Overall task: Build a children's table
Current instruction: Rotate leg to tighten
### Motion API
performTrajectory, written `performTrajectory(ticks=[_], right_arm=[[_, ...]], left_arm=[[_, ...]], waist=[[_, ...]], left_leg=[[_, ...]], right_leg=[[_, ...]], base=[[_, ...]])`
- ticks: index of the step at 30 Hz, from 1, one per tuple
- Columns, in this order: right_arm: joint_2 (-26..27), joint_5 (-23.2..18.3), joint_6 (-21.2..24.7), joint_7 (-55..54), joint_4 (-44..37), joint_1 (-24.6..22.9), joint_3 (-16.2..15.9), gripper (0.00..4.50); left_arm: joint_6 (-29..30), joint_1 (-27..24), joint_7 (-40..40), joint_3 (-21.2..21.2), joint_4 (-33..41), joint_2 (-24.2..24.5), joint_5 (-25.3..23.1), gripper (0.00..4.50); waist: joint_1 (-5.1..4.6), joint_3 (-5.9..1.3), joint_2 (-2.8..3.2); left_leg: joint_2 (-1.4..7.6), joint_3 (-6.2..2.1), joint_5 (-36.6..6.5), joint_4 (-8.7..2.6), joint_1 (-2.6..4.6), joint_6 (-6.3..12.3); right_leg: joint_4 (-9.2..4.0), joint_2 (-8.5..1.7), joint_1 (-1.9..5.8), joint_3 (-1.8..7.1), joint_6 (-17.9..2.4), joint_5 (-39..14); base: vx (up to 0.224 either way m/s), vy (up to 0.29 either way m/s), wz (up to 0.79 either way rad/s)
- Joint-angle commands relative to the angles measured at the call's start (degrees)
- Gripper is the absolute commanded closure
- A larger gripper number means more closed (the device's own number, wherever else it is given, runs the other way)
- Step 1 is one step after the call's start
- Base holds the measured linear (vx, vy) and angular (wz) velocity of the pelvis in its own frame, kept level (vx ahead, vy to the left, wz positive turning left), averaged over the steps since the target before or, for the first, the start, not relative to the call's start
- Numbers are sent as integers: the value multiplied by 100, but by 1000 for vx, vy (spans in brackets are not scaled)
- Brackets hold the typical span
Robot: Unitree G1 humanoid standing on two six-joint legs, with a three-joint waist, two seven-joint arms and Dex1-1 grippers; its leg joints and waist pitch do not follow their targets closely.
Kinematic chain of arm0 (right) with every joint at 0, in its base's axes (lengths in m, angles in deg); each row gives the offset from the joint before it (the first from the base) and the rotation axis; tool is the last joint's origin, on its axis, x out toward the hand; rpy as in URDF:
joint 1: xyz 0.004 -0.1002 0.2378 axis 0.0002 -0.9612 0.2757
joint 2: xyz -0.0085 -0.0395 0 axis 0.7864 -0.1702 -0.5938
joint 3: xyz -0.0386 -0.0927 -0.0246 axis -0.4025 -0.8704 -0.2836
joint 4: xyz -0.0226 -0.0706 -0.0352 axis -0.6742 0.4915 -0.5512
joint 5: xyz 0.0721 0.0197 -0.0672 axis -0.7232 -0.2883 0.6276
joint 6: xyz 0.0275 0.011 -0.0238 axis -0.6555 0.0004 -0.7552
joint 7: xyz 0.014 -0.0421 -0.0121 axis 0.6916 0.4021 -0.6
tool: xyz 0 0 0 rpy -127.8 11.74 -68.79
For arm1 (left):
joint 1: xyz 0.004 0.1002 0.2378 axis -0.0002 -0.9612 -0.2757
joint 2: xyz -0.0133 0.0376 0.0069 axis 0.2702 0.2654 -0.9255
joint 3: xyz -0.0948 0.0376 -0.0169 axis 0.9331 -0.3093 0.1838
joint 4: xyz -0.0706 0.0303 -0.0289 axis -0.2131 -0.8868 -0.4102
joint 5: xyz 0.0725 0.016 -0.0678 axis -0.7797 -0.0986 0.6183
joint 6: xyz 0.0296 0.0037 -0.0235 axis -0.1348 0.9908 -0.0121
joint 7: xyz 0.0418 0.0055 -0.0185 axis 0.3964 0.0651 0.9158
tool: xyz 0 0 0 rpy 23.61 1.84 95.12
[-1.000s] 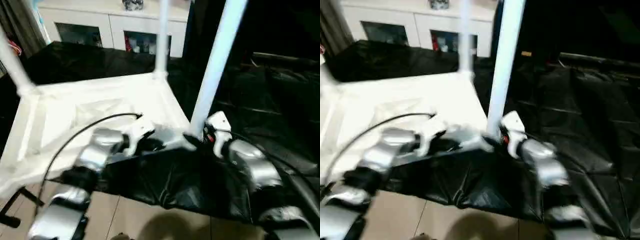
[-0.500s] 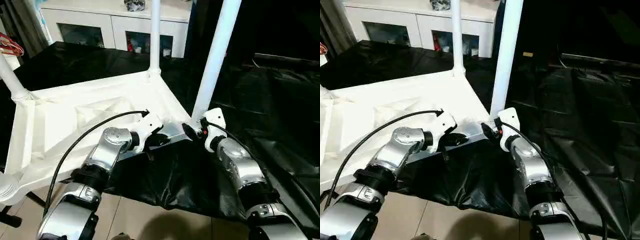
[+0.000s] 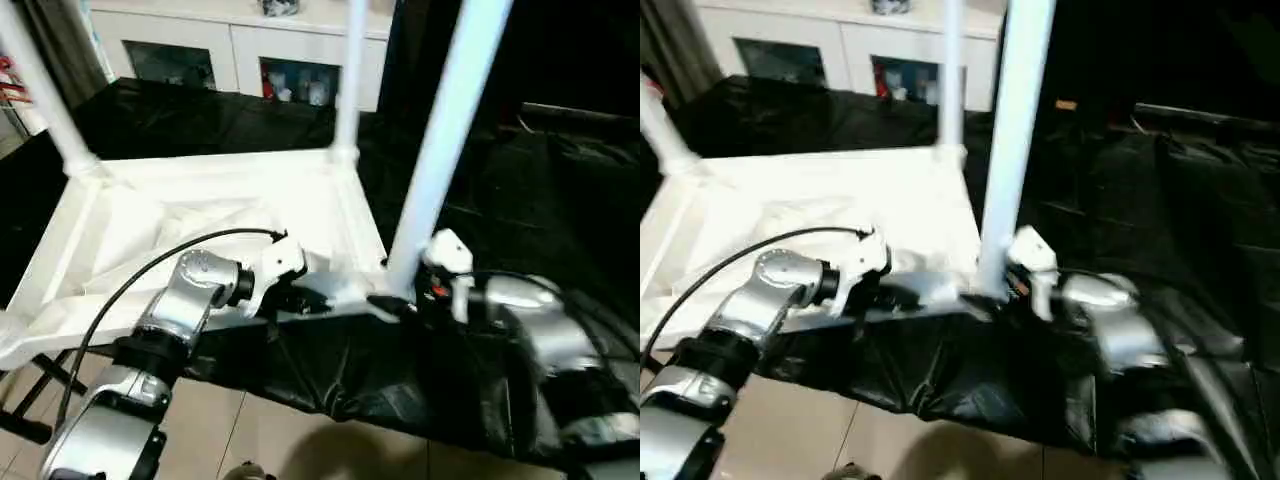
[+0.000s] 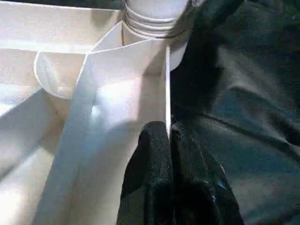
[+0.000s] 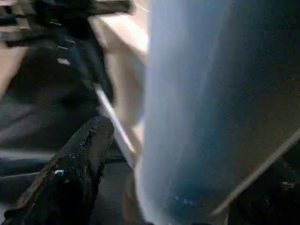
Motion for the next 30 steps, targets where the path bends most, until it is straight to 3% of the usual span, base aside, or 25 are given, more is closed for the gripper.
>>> performTrajectory(ticks=[1, 5, 6, 11, 14, 15, 17, 19, 23, 27, 29, 30], right_arm=[[-17, -135, 75, 631, -301, -73, -405, 92], [-56, -112, 112, 741, -338, -106, -487, 113], [-49, -30, 67, 718, -350, -130, -555, 145], [28, 38, 10, 610, -334, -180, -641, 170], [121, 67, 17, 538, -307, -208, -682, 194], [189, 79, 32, 469, -345, -254, -704, 200], [236, 74, 39, 412, -386, -299, -709, 223], [260, 60, 39, 386, -406, -327, -701, 229], [363, -41, 171, 171, -506, -510, -619, 250], [505, -63, 276, -180, -594, -702, -550, 253], [870, 93, 434, -1166, -305, -665, -323, 254], [870, 93, 434, -1166, -305, -665, -323, 254]], left_arm=[[-64, 16, -253, -157, 228, -102, 208, 450], [-74, 20, -344, -150, 209, -56, 211, 450], [-70, 24, -377, -134, 193, -47, 198, 450], [-79, 63, -235, -106, 124, -74, 208, 450], [-66, 38, -123, -73, 139, -125, 226, 450], [-53, -1, -79, -57, 166, -150, 224, 450], [-17, -25, -24, -26, 192, -168, 236, 450], [15, -34, 15, -4, 207, -178, 247, 450], [146, -62, 356, 94, 242, -276, 246, 450], [225, -48, 831, 197, 201, -432, 195, 450], [337, -30, 1345, 221, 184, -647, 51, 450], [337, -30, 1345, 221, 184, -647, 51, 450]], waist=[[2, -341, -83], [17, -343, -67], [18, -348, -67], [34, -350, -82], [34, -350, -58], [41, -356, 3], [27, -352, -27], [20, -345, -13], [19, -339, -19], [19, -302, 21], [-24, -272, -23], [-41, -264, -20]], left_leg=[[418, -179, -714, -371, 26, 575], [422, -187, -676, -377, 34, 524], [420, -187, -678, -375, 33, 505], [412, -186, -612, -372, 29, 506], [410, -192, -654, -375, 27, 477], [410, -201, -653, -374, 29, 462], [406, -196, -714, -378, 28, 448], [405, -197, -768, -382, 27, 424], [410, -205, -869, -399, 48, 386], [431, -213, -1203, -437, 123, 270], [427, -230, -1426, -465, 148, 172], [413, -243, -1439, -471, 138, 141]], right_leg=[[-446, -641, 323, 393, -966, -1255], [-458, -636, 299, 388, -933, -1366], [-456, -638, 303, 390, -932, -1362], [-444, -638, 304, 387, -925, -1301], [-456, -641, 307, 385, -906, -1357], [-452, -641, 306, 386, -915, -1332], [-463, -634, 313, 384, -917, -1324], [-481, -636, 315, 383, -908, -1380], [-506, -632, 314, 383, -833, -1638], [-577, -641, 264, 394, -812, -2063], [-626, -669, 251, 392, -754, -2476], [-632, -672, 261, 383, -716, -2606]], base=[[0, 0, 0], [0, 0, 0], [0, 0, 0], [0, 0, 0], [0, 0, 0], [0, 0, 0], [0, 0, 0], [0, 0, 0], [0, 0, 0], [0, 0, 0], [0, 0, 0], [0, 0, 0]])
